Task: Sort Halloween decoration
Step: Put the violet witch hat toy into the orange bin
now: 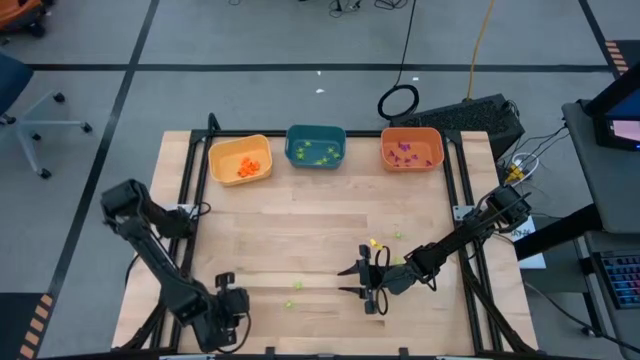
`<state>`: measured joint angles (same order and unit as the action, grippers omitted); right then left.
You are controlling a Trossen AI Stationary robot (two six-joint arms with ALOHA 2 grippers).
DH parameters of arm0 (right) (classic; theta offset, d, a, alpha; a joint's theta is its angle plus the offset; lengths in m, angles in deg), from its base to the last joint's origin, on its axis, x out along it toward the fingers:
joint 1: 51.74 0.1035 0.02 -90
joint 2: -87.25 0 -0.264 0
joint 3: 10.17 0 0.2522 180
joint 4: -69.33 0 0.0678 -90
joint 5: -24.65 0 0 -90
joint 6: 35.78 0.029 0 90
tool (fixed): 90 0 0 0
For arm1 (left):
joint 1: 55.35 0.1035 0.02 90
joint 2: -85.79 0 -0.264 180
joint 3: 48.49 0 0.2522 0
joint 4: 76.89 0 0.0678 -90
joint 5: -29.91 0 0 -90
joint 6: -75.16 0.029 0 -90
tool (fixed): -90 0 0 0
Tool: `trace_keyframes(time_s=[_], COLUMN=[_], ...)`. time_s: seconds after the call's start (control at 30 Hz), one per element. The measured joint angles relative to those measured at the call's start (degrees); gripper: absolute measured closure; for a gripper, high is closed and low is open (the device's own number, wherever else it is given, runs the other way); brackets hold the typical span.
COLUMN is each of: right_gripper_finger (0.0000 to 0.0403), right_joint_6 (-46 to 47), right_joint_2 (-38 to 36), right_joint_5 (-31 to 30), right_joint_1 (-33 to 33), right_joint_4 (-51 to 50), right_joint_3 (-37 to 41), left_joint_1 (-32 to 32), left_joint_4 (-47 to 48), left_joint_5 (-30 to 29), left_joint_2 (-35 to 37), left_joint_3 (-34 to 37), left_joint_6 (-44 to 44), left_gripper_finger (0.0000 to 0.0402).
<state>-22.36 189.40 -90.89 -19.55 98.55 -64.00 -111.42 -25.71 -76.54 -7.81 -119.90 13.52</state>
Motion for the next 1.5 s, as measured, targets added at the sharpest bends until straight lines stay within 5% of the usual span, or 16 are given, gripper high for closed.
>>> trace_keyframes(time_s=[0.43, 1.0, 1.5], right_gripper_finger=[0.0245, 0.0245, 0.0245], right_joint_6=[0.7, 0.5, 0.5], right_joint_2=[0.0, 0.0, 0.0], right_joint_5=[0.0, 0.0, 0.0], right_joint_1=[0.0, 0.0, 0.0], right_joint_4=[0.0, 0.0, 0.0], right_joint_3=[0.0, 0.0, 0.0], left_joint_1=[-1.1, -1.4, -1.3], left_joint_4=[4.5, 5.2, 5.5], left_joint_5=[-1.8, -1.6, -3.6], left_joint_2=[-2.4, -8.0, -8.2], left_joint_3=[0.0, 0.0, 0.0], left_joint_6=[-16.6, -25.1, -23.0], left_gripper_finger=[0.026, 0.0265, 0.0397])
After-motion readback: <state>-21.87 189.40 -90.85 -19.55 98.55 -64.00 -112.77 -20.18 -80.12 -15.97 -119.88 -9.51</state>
